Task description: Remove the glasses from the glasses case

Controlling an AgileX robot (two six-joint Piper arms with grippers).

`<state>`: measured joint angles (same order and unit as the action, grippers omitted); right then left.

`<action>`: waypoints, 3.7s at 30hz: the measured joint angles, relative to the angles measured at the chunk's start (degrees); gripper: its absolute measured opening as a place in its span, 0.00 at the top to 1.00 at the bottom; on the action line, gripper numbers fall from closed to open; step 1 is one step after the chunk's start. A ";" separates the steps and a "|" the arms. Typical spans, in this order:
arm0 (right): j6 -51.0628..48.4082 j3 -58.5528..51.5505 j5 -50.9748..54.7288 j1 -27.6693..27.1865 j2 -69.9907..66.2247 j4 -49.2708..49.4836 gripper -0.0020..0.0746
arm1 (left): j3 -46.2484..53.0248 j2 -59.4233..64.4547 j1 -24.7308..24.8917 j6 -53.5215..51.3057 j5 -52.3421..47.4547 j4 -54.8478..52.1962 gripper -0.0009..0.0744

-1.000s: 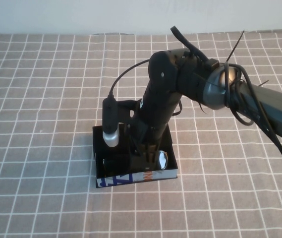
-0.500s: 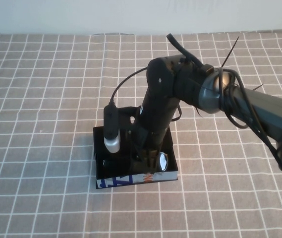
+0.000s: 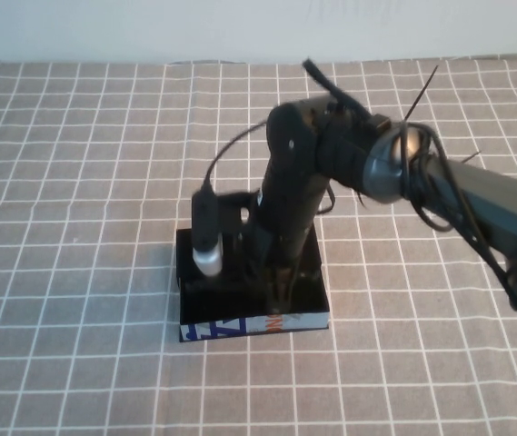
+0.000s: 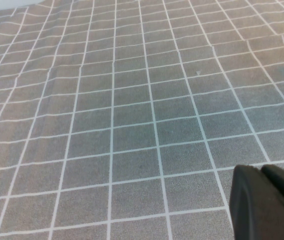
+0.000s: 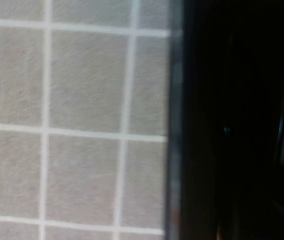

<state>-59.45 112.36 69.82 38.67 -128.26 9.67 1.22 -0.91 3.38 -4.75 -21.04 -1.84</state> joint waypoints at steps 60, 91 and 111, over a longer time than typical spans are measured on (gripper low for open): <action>70.99 -58.07 -28.72 -14.80 34.43 8.40 0.89 | 0.00 0.00 0.00 0.00 0.00 0.00 0.99; 68.07 -59.07 -20.70 -14.80 55.18 0.18 0.98 | 0.00 0.00 0.00 0.00 0.00 0.00 0.99; 65.17 -67.19 -21.01 -19.15 83.09 -10.29 0.99 | 0.00 0.00 0.00 0.00 0.00 0.00 0.99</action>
<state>5.72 45.17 48.81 19.52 -45.17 -0.62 1.22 -0.91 3.38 -4.75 -21.04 -1.84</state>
